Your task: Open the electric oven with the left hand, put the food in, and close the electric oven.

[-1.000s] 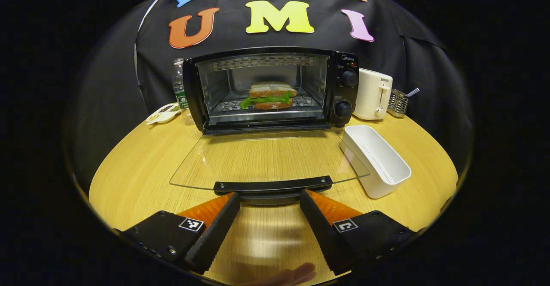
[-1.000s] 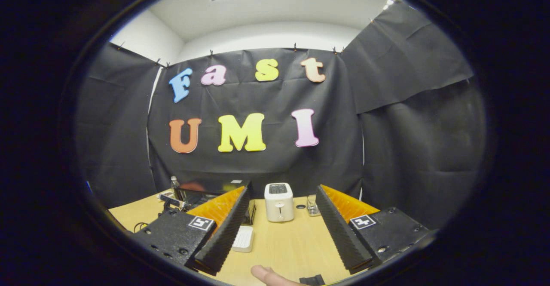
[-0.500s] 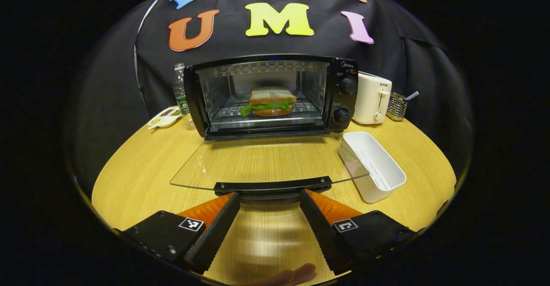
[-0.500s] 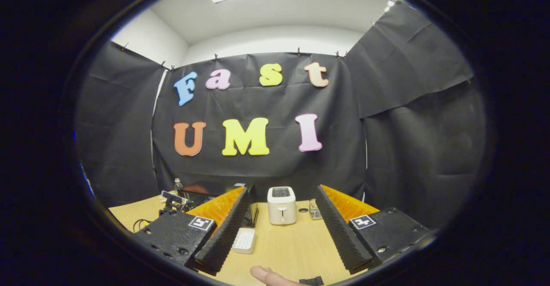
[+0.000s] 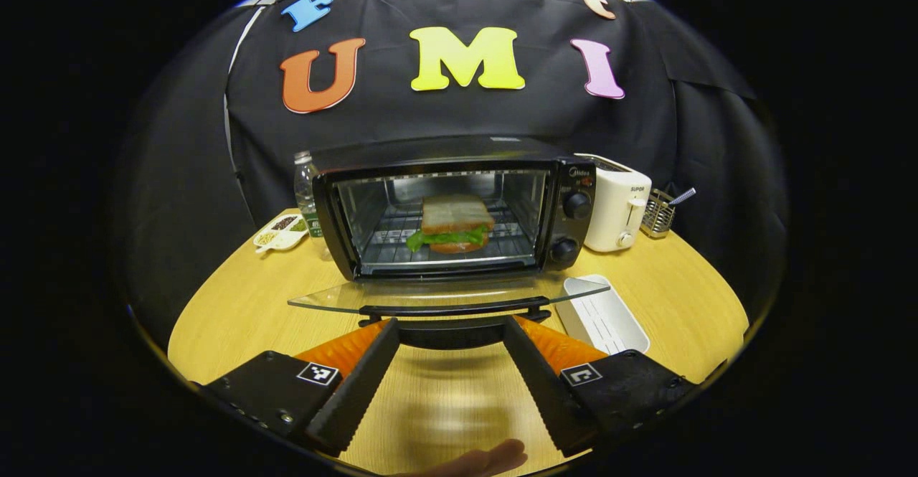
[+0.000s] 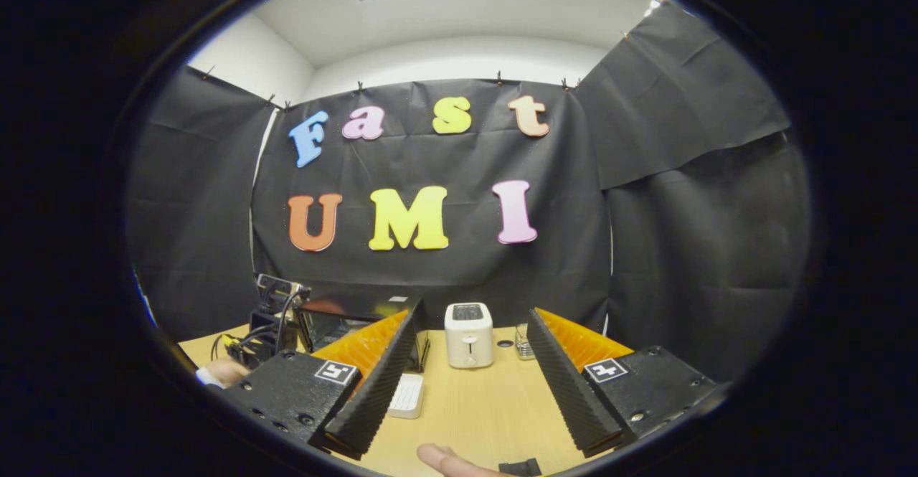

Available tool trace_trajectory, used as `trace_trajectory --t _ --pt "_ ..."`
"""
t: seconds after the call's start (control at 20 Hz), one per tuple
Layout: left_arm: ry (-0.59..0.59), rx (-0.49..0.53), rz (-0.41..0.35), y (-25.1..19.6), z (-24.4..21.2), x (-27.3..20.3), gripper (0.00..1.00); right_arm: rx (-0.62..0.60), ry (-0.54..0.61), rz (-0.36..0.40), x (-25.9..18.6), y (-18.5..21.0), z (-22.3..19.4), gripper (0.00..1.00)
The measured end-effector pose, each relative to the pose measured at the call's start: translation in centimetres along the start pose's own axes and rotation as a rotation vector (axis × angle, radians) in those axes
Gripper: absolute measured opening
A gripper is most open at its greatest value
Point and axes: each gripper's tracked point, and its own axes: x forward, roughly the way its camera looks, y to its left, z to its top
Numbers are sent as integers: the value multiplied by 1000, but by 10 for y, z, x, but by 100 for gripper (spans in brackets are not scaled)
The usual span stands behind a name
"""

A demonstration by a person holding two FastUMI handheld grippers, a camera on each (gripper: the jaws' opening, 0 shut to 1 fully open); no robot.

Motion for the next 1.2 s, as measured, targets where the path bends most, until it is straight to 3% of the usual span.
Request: trace_trajectory --t 0.05,0.2,0.25,0.3,0.5,0.55,0.75,0.8,1.2 --pt "-13 3 1 0 7 1 97 1 4 -2 0 0 1 100" --pt "-50 -14 9 2 24 6 98 -1 10 -9 0 -2 0 100" --pt "-61 -13 11 2 31 10 98 -3 11 -13 -1 -2 -1 89" --pt "-73 -16 14 3 37 14 98 -4 12 -16 1 -4 -1 100" --pt "-151 -5 24 9 65 35 97 4 14 -29 -3 -8 -3 100" --pt "-158 0 47 15 70 43 98 9 17 -34 -2 -8 -4 89" --pt "-170 -36 64 25 81 54 98 29 46 -50 -4 -13 -15 89" --pt "-170 -55 57 24 82 47 98 34 52 -53 -2 -14 -17 100" --pt "-319 -71 50 19 112 -65 97 70 64 -77 -17 -17 -16 100"
